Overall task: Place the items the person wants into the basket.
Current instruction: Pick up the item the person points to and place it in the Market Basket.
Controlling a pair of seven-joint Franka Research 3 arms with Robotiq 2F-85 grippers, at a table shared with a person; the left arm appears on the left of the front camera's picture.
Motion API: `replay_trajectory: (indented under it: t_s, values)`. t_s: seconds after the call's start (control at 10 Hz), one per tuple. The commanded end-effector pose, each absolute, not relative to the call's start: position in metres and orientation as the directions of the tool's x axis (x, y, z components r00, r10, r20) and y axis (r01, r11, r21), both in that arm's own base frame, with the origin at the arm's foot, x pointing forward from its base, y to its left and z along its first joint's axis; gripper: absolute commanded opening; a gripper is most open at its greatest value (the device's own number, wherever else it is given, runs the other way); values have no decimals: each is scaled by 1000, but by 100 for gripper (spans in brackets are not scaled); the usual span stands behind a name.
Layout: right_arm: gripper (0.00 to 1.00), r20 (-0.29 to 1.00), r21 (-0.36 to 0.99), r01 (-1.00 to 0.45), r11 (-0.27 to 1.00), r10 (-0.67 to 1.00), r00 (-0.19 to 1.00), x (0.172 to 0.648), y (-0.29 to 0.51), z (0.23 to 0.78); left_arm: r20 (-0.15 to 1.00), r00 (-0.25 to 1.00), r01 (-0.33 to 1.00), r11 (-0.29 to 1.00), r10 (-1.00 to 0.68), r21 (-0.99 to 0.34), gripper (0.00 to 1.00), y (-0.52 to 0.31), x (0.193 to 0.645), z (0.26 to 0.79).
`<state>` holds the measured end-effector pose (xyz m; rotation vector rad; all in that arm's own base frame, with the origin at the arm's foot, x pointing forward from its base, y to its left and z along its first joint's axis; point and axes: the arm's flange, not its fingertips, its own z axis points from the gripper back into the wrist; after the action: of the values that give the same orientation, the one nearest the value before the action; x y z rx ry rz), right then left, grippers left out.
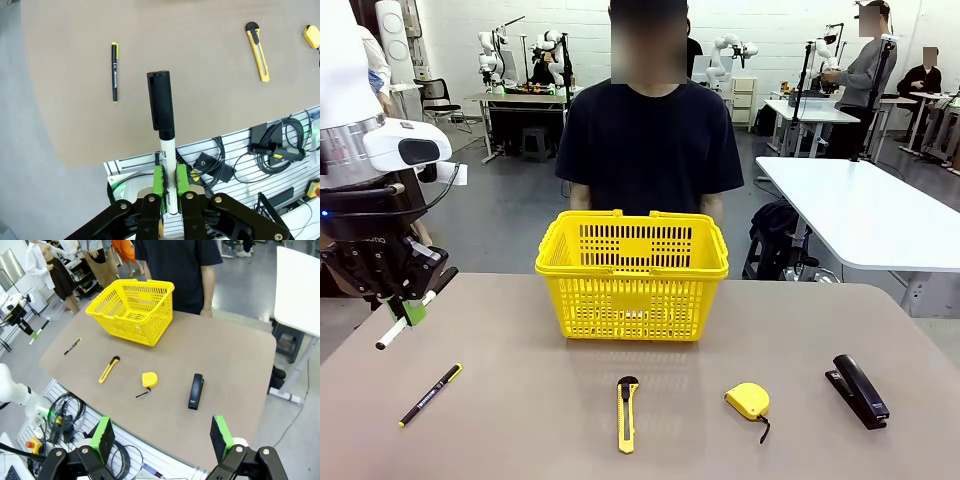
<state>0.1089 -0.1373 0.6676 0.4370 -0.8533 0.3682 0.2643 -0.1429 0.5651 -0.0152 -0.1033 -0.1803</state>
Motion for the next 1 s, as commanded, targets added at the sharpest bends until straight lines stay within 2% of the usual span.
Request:
replay_trajectory:
  t_s: [0.0, 0.1, 0.2, 0.3, 0.4, 0.7, 0.9]
  values:
    - [100, 792, 214, -482, 850, 138, 595, 100, -137, 671, 157, 927, 331, 940, -340, 78, 11, -159, 288, 575]
    - [100, 792, 214, -482, 850, 138, 595, 100, -137, 671, 134, 831, 523, 841, -540, 141, 11, -177, 315, 582]
    - [100, 792, 214, -482, 850, 138, 595, 100, -137, 671, 126, 719, 652, 726, -684, 220, 11, -196, 345, 591]
    - [100, 792, 214, -482, 850, 138, 595, 100, -137, 671, 39, 580, 780, 568, -814, 263, 11, -217, 371, 595]
    - [100, 792, 214, -482, 850, 138, 595, 100, -137, 671, -2, 481, 846, 464, -876, 264, 11, -241, 395, 597]
    - [100, 792, 214, -482, 850, 138, 595, 100, -137, 671, -62, 362, 909, 338, -930, 243, 11, -285, 440, 588]
    - [100, 792, 214, -482, 850, 138, 595, 100, -137, 671, -13, 378, 907, 368, -926, 207, 11, -301, 462, 578]
